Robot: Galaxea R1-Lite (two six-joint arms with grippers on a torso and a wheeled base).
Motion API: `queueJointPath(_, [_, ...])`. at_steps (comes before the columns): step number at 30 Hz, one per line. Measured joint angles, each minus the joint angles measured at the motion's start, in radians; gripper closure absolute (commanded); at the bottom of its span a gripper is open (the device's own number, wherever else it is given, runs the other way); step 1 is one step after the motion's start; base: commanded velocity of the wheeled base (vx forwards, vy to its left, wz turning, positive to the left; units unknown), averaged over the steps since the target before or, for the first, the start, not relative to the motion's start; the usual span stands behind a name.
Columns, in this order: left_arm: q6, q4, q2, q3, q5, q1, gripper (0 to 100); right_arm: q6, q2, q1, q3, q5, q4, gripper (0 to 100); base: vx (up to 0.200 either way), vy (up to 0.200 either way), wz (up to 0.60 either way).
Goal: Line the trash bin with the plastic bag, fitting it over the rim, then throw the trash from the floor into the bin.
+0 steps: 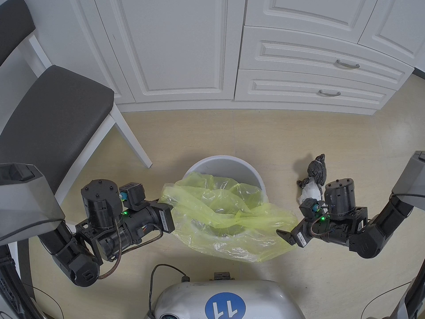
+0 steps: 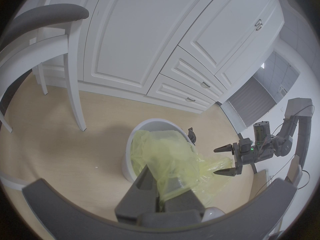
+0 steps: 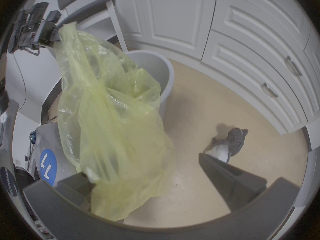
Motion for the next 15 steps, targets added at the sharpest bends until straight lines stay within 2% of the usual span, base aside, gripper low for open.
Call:
queueJointPath(10, [-0.002, 0.0, -0.012, 0.0, 0.001, -0.001, 100, -0.064, -0.027, -0.021, 0.153, 0.175, -0.342, 0, 0.0, 0.0, 0.0])
queueJointPath(15, [-0.003, 0.001, -0.019, 0.002, 0.001, -0.003, 100, -0.078, -0.027, -0.037, 0.211, 0.391, -0.424, 0, 0.0, 0.0, 0.0])
